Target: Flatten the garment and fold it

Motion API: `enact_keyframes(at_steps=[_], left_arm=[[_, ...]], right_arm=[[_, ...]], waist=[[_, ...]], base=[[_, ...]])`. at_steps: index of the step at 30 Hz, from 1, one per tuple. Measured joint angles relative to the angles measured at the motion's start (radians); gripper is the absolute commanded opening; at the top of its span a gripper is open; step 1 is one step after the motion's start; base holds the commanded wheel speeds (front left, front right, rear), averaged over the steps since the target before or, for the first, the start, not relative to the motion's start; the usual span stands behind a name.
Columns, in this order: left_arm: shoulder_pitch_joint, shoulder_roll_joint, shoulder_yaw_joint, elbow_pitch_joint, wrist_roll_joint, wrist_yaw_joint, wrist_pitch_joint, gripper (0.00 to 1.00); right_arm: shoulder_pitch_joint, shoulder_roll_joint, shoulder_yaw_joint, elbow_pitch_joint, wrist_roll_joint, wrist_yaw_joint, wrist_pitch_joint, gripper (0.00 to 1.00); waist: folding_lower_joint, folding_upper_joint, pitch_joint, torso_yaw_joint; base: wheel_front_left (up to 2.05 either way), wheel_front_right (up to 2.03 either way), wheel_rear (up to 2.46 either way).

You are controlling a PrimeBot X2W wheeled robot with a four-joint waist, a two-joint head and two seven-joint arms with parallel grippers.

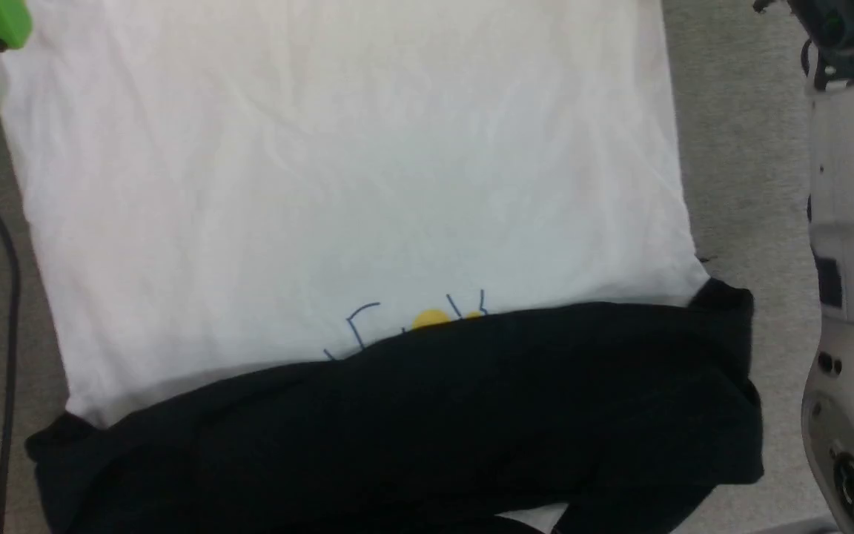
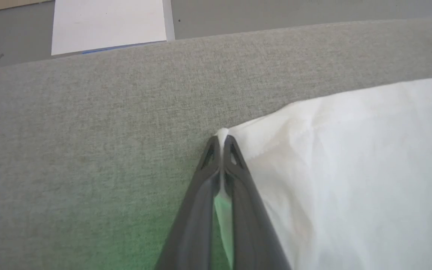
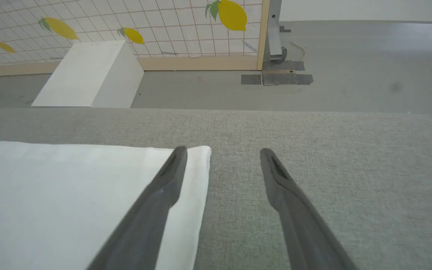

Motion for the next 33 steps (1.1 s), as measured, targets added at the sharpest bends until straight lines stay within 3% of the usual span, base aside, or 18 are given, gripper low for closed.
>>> enact_keyframes(at_steps=[5,11,12,13,15,20,33], left_arm=[[-0.019,-0.029,-0.023,0.004,-0.011,-0.022,-0.036,0.00],[-0.031,-0.046,-0.028,0.010,-0.020,-0.033,-0.068,0.00],[-0.034,-0.048,-0.029,0.010,-0.021,-0.034,-0.072,0.00],[-0.036,-0.049,-0.028,0.011,-0.022,-0.034,-0.074,0.00],[-0.039,-0.049,-0.028,0.013,-0.031,-0.034,-0.081,0.00],[-0.040,-0.044,-0.029,0.016,-0.030,-0.040,-0.131,0.00],[-0.061,-0.011,-0.039,0.099,0.096,-0.085,-0.596,0.00]], right_arm=[[-0.100,0.008,-0.063,0.144,-0.042,0.000,0.099,1.00],[-0.179,0.005,-0.056,0.225,-0.116,0.000,0.223,1.00],[-0.197,0.000,-0.047,0.232,-0.129,0.000,0.249,0.89],[-0.208,-0.003,-0.040,0.235,-0.139,0.000,0.268,0.44],[-0.223,-0.008,-0.027,0.236,-0.148,0.000,0.296,0.02],[-0.227,-0.012,-0.001,0.213,-0.153,0.000,0.278,0.00],[-0.178,-0.089,0.068,0.147,-0.168,0.001,-0.184,0.00]], waist=[[0.0000,0.0000,0.019,0.049],[-0.0001,0.0000,0.046,0.083],[-0.0001,0.0000,0.050,0.087],[-0.0001,0.0000,0.053,0.089],[-0.0001,0.0000,0.057,0.092],[-0.0001,0.0000,0.062,0.092],[0.0000,0.0000,0.011,0.086]], base=[[0.00,0.00,0.00],[0.00,0.00,0.00],[0.00,0.00,0.00],[0.00,0.00,0.00],[0.00,0.00,0.00],[0.00,0.00,0.00],[0.00,0.00,0.00]])
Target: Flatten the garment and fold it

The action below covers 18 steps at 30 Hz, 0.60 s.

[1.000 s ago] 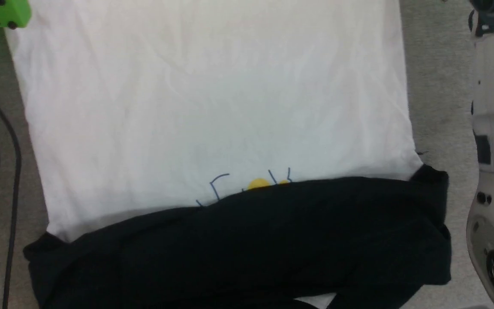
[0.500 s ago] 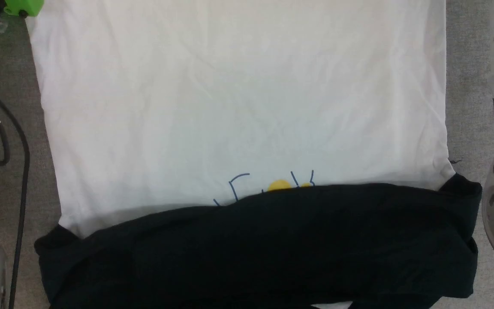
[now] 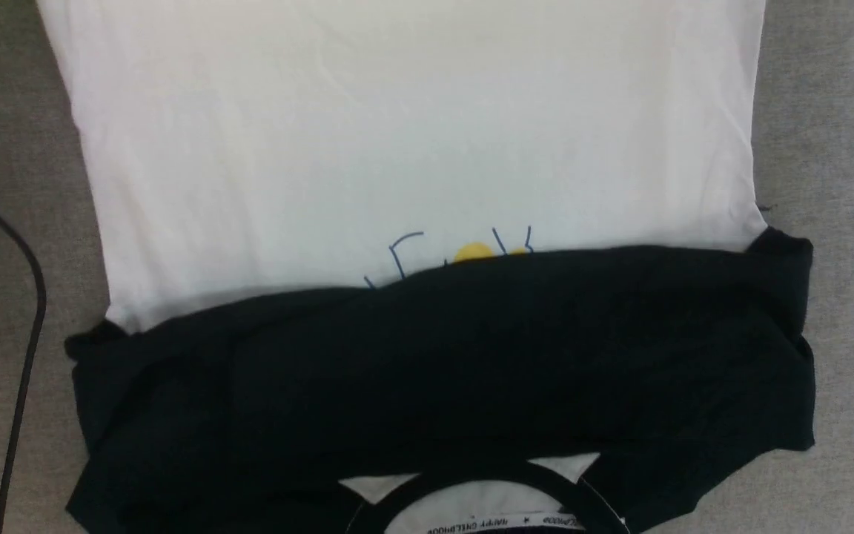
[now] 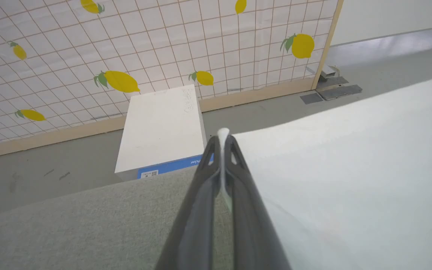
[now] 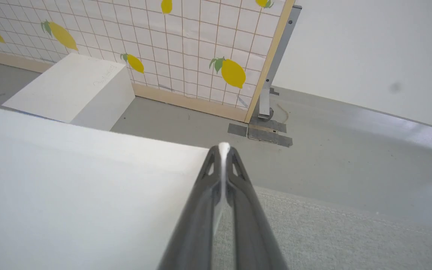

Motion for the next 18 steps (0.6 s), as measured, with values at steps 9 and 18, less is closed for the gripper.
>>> enact_keyframes(at_steps=[9,18], left_arm=[[0.021,-0.018,-0.016,0.066,0.015,-0.026,-0.182,0.00],[0.315,-0.007,-0.045,-0.007,-0.065,-0.073,-0.226,0.00]], right_arm=[[0.118,-0.038,0.046,0.003,0.042,0.000,-0.131,0.00],[0.421,-0.154,0.170,-0.182,0.227,0.000,-0.194,0.00]], waist=[[0.0000,0.0000,-0.098,0.005],[-0.0001,0.0000,-0.250,0.025]], base=[[0.00,0.00,0.00],[0.00,0.00,0.00]])
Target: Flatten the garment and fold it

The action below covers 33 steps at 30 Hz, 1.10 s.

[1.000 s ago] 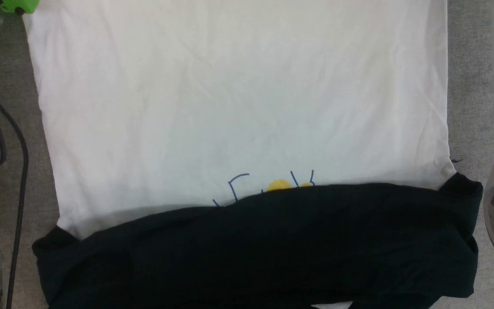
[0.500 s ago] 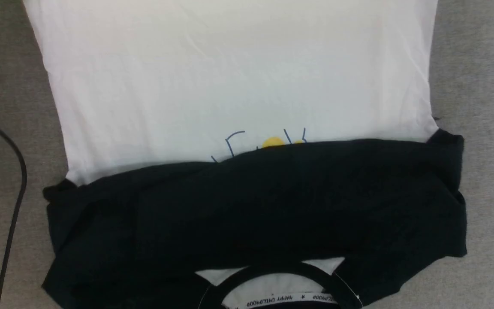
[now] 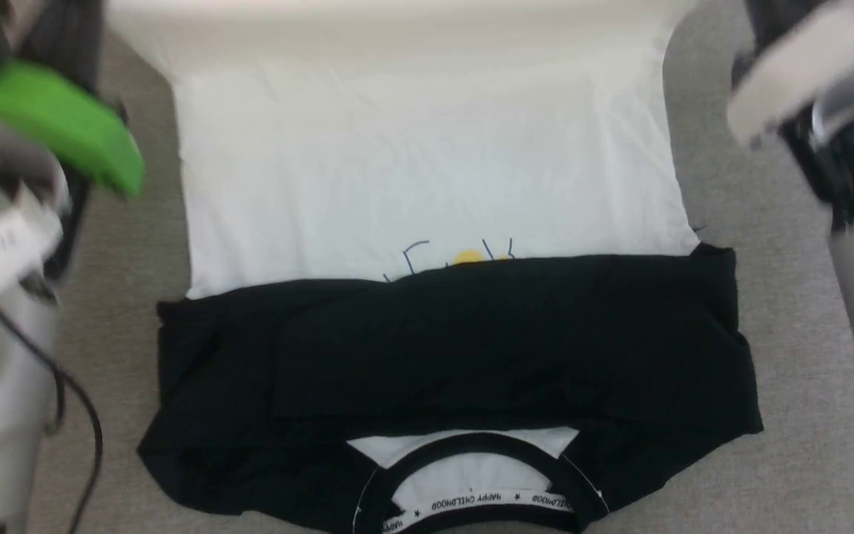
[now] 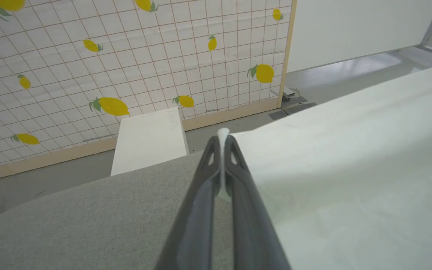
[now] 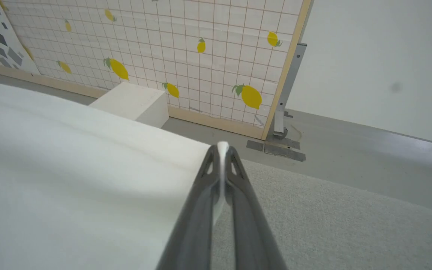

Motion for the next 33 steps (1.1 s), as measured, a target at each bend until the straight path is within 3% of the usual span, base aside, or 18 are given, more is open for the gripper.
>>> enact_keyframes(at_steps=[8,16,25,33], left_arm=[[0.394,0.001,0.005,-0.167,-0.109,0.001,0.004,0.00],[0.688,-0.023,-0.021,-0.244,-0.207,0.009,0.028,0.00],[0.813,-0.060,-0.067,-0.202,-0.263,0.006,0.031,0.00],[0.837,-0.072,-0.132,-0.091,-0.272,-0.015,0.015,0.00]], right_arm=[[0.438,-0.067,-0.063,-0.291,0.068,0.000,0.055,0.00],[0.827,0.013,-0.225,-0.495,0.065,0.000,0.224,0.00],[1.030,0.114,-0.293,-0.553,-0.001,0.000,0.377,0.00],[1.081,0.153,-0.331,-0.463,-0.068,0.000,0.435,0.00]], waist=[[-0.0001,0.0000,-0.146,0.039],[-0.0001,0.0000,-0.259,0.091],[-0.0001,0.0000,-0.325,0.135],[-0.0001,0.0000,-0.338,0.139]], base=[[0.00,0.00,0.00],[0.00,0.00,0.00],[0.00,0.00,0.00],[0.00,0.00,0.00]])
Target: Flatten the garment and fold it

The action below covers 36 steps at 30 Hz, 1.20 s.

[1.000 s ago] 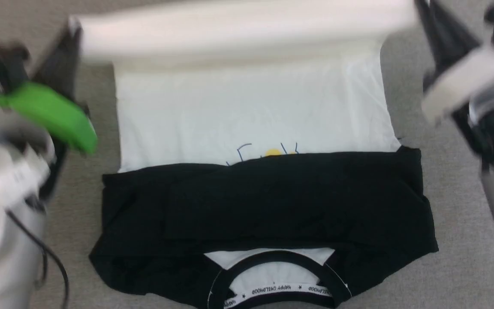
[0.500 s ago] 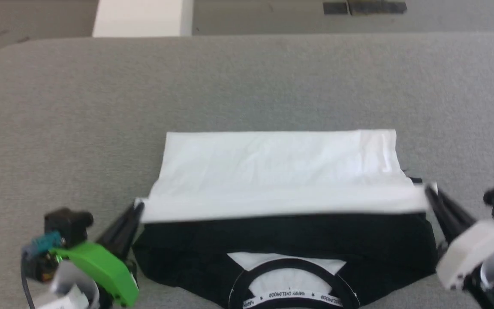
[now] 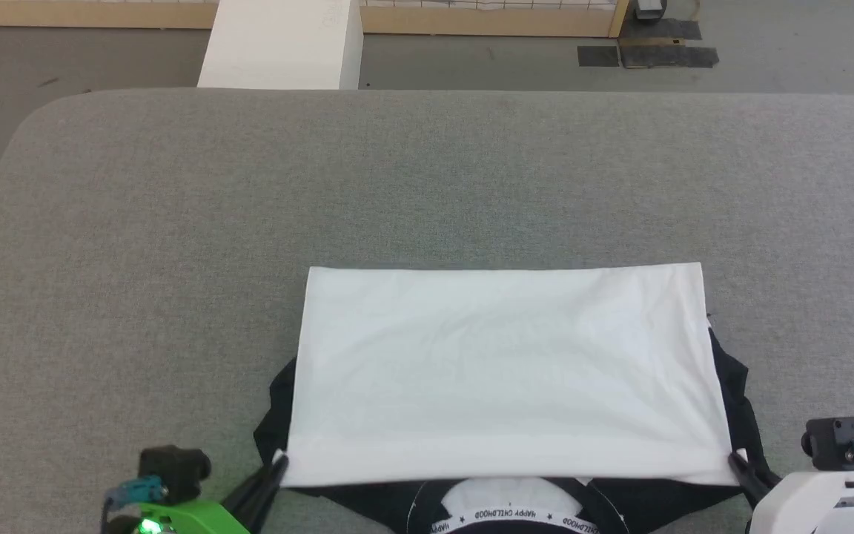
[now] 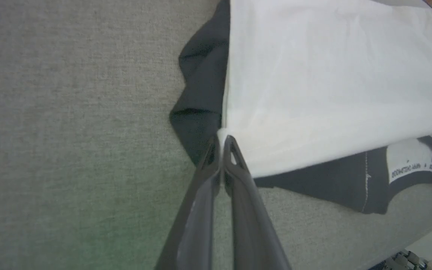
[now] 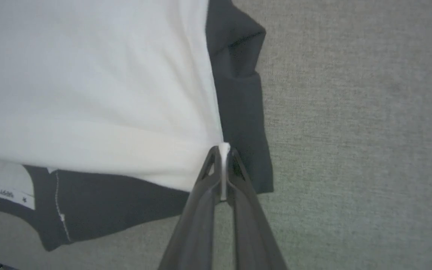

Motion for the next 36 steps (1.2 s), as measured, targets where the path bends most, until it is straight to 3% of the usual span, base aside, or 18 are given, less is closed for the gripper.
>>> enact_keyframes(at_steps=[2,3,4,5,10,14,23,29,36], left_arm=[[0.000,-0.002,-0.014,0.025,0.000,-0.003,-0.006,0.00],[-0.001,-0.003,-0.017,0.040,0.000,-0.003,-0.012,0.21],[-0.002,-0.005,-0.019,0.051,0.000,-0.004,-0.015,0.49],[-0.003,-0.008,-0.022,0.062,0.000,-0.004,-0.015,1.00],[-0.002,-0.020,-0.032,0.088,0.000,-0.001,-0.015,1.00],[0.009,-0.022,-0.002,0.081,0.000,0.032,-0.057,1.00],[-0.010,-0.047,0.072,0.019,0.081,0.096,-0.308,1.00],[-0.110,-0.099,0.117,0.057,0.142,0.122,-0.354,1.00],[-0.166,-0.187,0.225,0.042,0.258,0.142,-0.355,1.00]], right_arm=[[0.004,0.010,-0.005,0.019,-0.008,0.000,0.005,0.00],[0.005,0.018,-0.009,0.032,-0.008,0.000,0.014,0.00],[0.005,0.022,-0.009,0.041,-0.008,0.000,0.022,0.23],[0.006,0.022,-0.004,0.045,-0.008,0.000,0.030,1.00],[0.017,0.032,-0.011,0.042,-0.007,0.000,0.054,1.00],[0.056,0.047,-0.052,0.005,0.000,0.000,0.051,1.00],[0.040,0.085,-0.094,-0.130,0.055,0.000,-0.169,1.00],[-0.028,0.096,-0.084,-0.052,0.036,0.000,-0.238,1.00],[-0.133,0.101,-0.125,0.133,0.013,0.000,-0.183,1.00]], waist=[[0.0000,0.0000,0.001,0.000],[0.0000,0.0000,0.001,0.001],[0.0000,0.0000,0.001,0.001],[0.0000,0.0000,0.000,0.001],[0.0000,0.0000,-0.015,0.003],[0.0000,0.0000,-0.039,0.007],[0.0001,0.0000,-0.068,0.011],[0.0001,0.0000,-0.073,0.016],[0.0001,0.0000,-0.074,0.022]], base=[[0.00,0.00,0.00],[0.00,0.00,0.00],[0.00,0.00,0.00],[0.00,0.00,0.00],[0.00,0.00,0.00],[0.00,0.00,0.00],[0.00,0.00,0.00],[0.00,0.00,0.00],[0.00,0.00,0.00]])
